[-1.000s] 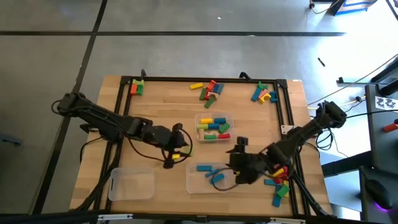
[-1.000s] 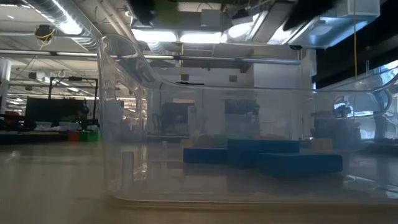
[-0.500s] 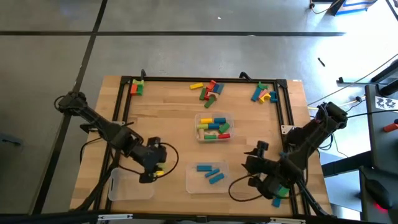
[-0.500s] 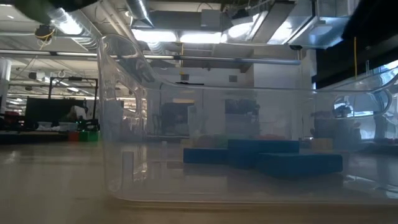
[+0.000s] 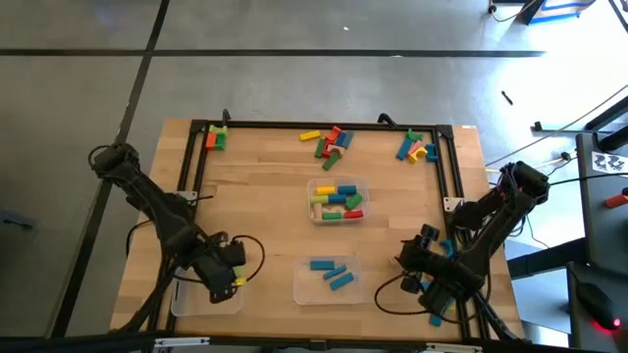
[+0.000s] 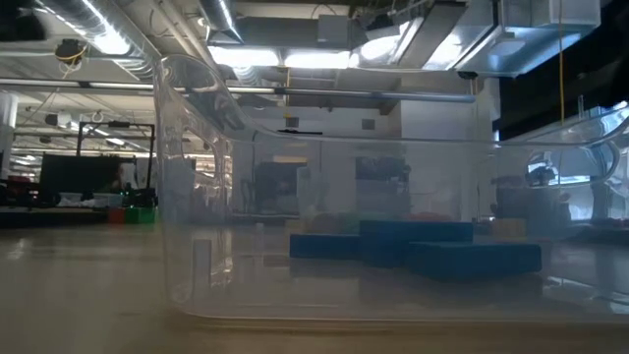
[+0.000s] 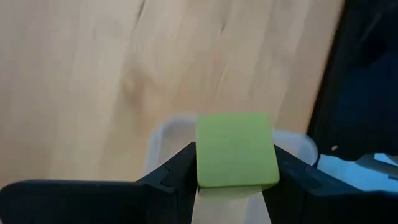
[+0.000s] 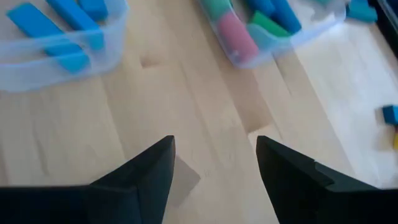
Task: Sort blocks by size
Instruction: Put the light green arch block into the bottom left transparent bin
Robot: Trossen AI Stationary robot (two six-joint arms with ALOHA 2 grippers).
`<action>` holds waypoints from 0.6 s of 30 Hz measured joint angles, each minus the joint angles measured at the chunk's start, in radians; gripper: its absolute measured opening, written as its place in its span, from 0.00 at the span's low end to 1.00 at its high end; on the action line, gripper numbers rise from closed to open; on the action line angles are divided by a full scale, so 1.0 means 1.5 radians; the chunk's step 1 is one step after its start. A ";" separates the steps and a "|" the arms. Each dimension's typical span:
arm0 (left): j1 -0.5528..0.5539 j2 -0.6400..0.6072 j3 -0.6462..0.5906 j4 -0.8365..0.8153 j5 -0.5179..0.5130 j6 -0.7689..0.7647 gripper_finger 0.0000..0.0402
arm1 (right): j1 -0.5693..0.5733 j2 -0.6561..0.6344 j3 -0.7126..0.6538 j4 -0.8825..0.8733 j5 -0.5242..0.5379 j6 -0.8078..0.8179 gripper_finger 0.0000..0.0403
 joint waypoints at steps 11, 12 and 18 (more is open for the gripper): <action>-0.038 0.000 -0.076 0.015 -0.004 -0.187 0.34 | -0.002 0.000 -0.020 0.002 -0.077 0.015 0.56; -0.038 0.000 -0.076 0.017 -0.003 -0.192 0.35 | -0.002 0.000 -0.020 0.003 -0.088 0.018 0.56; -0.036 0.000 -0.076 0.016 -0.002 -0.220 0.46 | -0.002 0.000 -0.020 0.002 -0.113 0.033 0.56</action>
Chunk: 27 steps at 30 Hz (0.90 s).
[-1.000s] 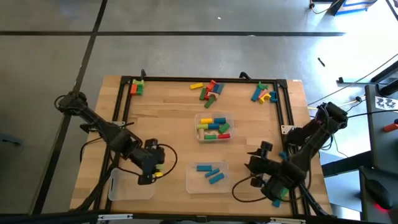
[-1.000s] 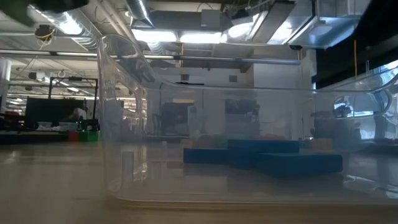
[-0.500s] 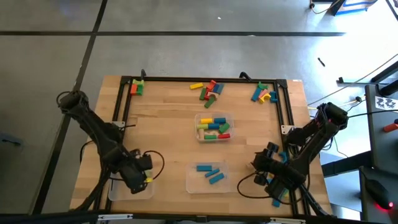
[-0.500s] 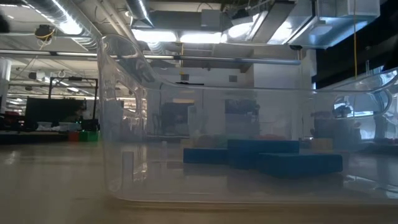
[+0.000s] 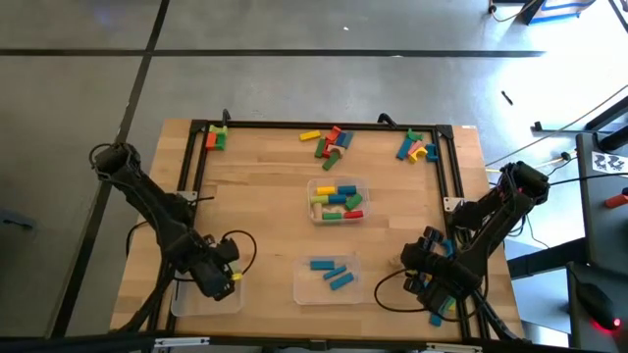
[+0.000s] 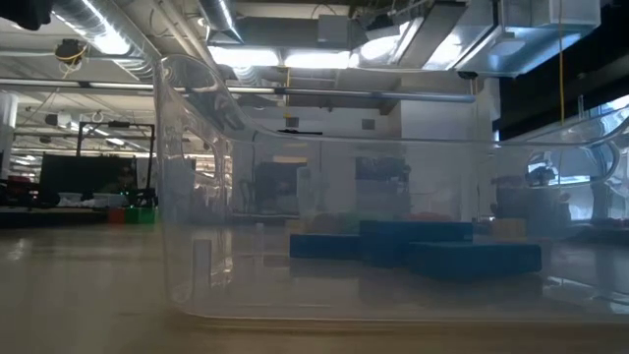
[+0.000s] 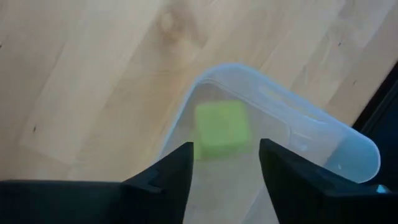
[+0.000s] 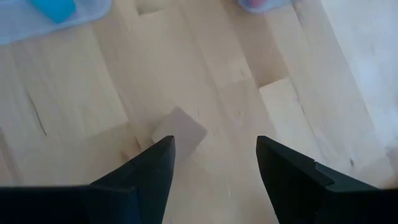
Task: Sort blocks by size
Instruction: Put the light green arch block into the bottom left transparent bin, then put the brown arch block into the bottom left transparent bin
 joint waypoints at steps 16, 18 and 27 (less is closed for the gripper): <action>0.057 -0.054 0.032 0.191 -0.125 0.233 0.52 | 0.000 0.000 -0.002 0.049 -0.018 0.051 0.56; 0.065 -0.050 0.032 0.230 -0.146 0.277 0.52 | 0.000 0.000 -0.009 0.048 -0.017 0.114 0.56; 0.090 -0.024 0.032 0.271 -0.151 0.319 0.52 | 0.000 0.000 -0.098 0.162 -0.037 0.226 0.56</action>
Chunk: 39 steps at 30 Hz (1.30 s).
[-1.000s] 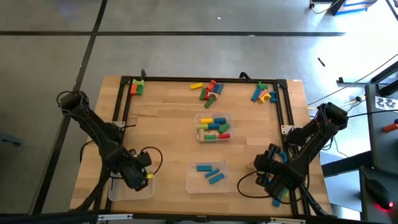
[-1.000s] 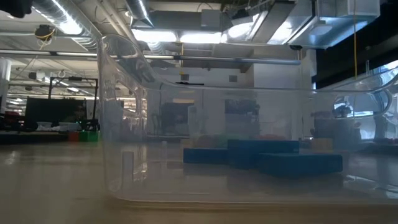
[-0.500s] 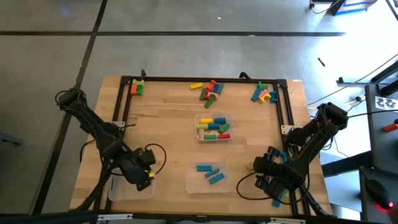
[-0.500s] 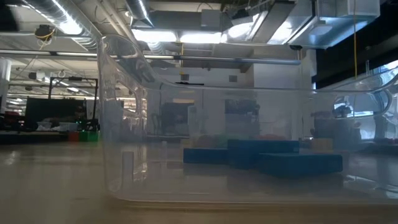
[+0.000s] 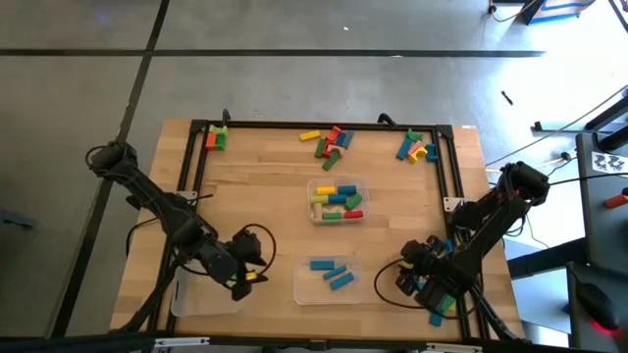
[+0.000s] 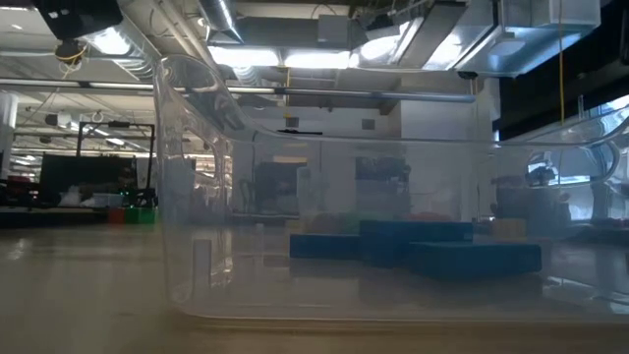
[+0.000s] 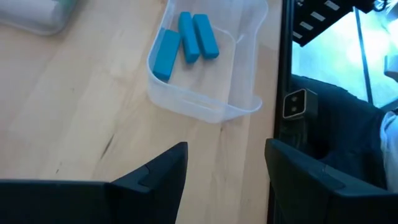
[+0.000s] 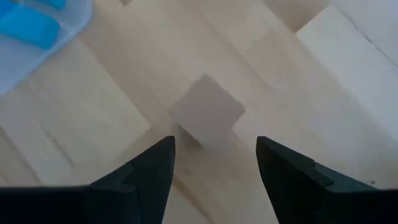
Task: Sort blocks by size
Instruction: Put the brown arch block into the bottom left transparent bin
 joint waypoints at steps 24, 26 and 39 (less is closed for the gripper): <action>0.001 0.001 0.000 0.001 -0.009 0.017 0.52 | 0.000 0.004 -0.024 0.080 0.077 0.088 0.56; 0.001 0.001 0.000 0.001 -0.010 0.018 0.52 | -0.005 0.004 -0.024 0.078 0.087 0.087 0.56; 0.001 0.002 0.000 0.001 -0.010 0.021 0.52 | -0.019 0.016 -0.024 -0.003 0.081 0.085 0.56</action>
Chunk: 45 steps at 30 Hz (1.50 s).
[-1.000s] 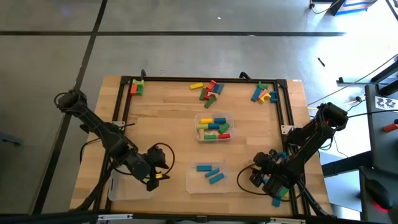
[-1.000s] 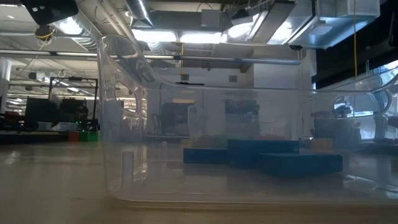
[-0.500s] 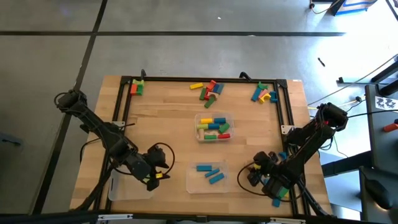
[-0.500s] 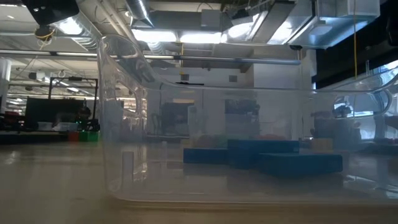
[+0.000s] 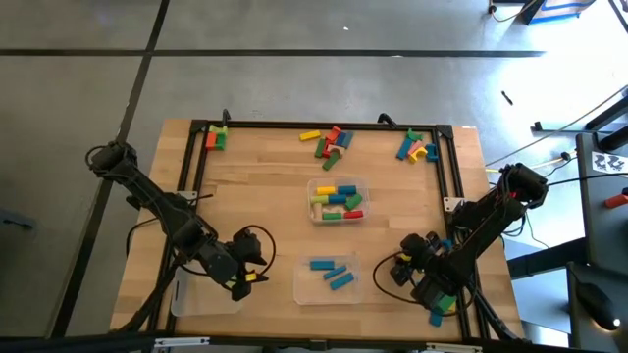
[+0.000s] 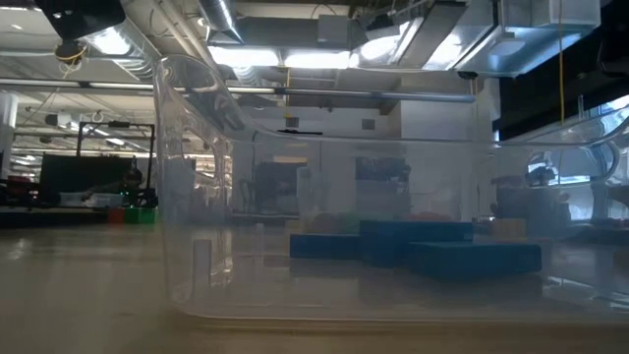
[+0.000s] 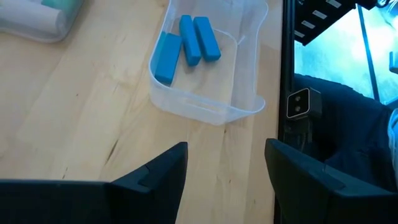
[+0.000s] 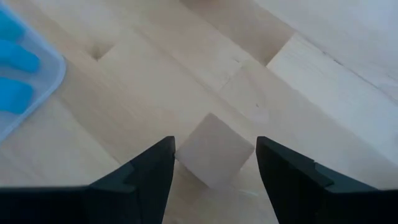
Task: Sort blocks by size
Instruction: Put the brown arch block into the bottom left transparent bin
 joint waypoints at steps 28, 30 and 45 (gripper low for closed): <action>0.000 0.000 0.000 0.000 -0.016 0.014 0.52 | 0.002 0.051 0.000 0.011 0.059 -0.018 0.44; 0.000 0.000 0.000 0.000 -0.016 0.014 0.52 | 0.002 0.051 0.000 0.011 0.058 -0.022 0.44; 0.000 0.000 0.000 0.000 -0.025 0.024 0.52 | 0.002 0.050 0.105 -0.090 0.087 -0.113 0.44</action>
